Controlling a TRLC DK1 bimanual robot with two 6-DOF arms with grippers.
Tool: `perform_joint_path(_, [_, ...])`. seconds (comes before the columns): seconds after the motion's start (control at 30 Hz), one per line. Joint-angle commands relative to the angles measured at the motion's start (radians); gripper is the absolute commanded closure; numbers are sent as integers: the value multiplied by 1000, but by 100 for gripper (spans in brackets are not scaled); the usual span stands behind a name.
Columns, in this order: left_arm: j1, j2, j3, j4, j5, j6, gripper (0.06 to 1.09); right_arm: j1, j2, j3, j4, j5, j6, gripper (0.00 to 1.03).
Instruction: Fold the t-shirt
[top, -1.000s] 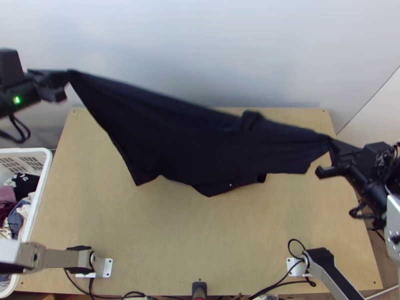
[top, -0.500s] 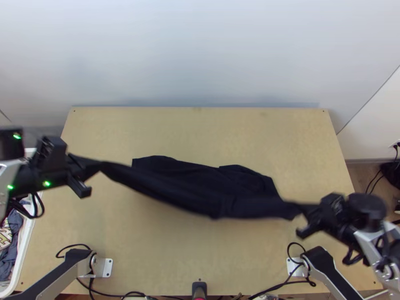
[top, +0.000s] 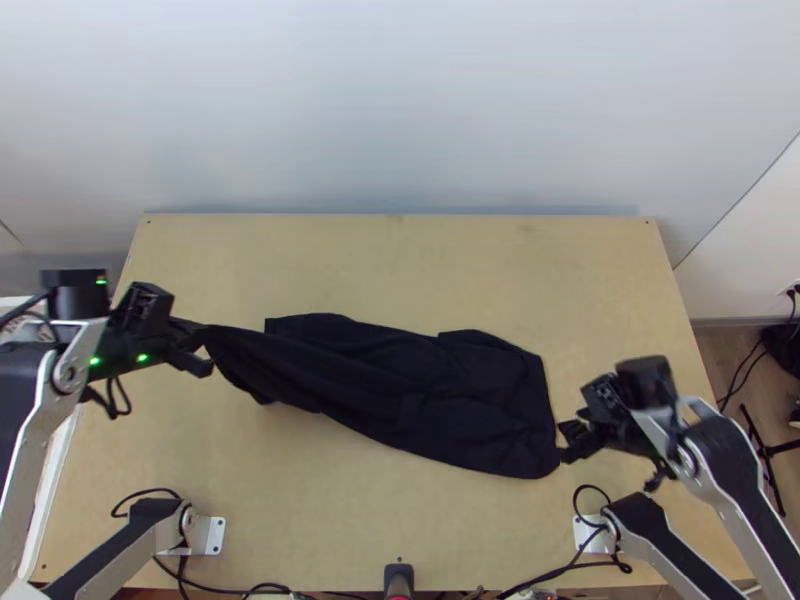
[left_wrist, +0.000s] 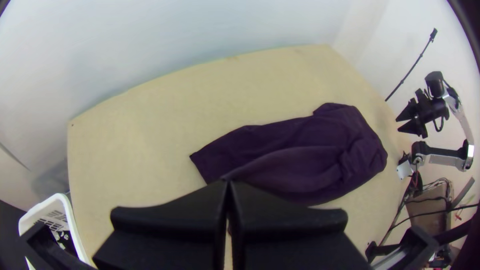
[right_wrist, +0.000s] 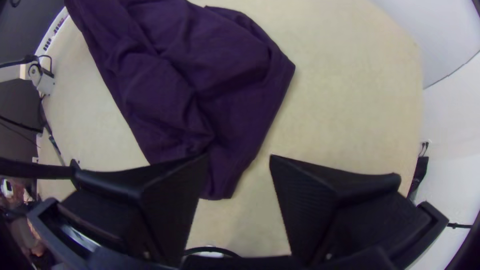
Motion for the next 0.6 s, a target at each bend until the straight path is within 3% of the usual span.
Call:
perform_joint_path(0.0, [-101,45,-93,78,-38,-15,104,-60,173,8,38,2,-99,18])
perform_joint_path(0.33, [-91,149,-47,104,-39,8,104,87,452,161,-27,-23,-148,20])
perform_joint_path(0.43, [-65,174,-19,107,-38,11,104,147,494,174,-30,-23,-167,32])
perform_joint_path(0.57, [-68,183,-7,107,-38,11,104,174,547,203,-39,-24,-191,34])
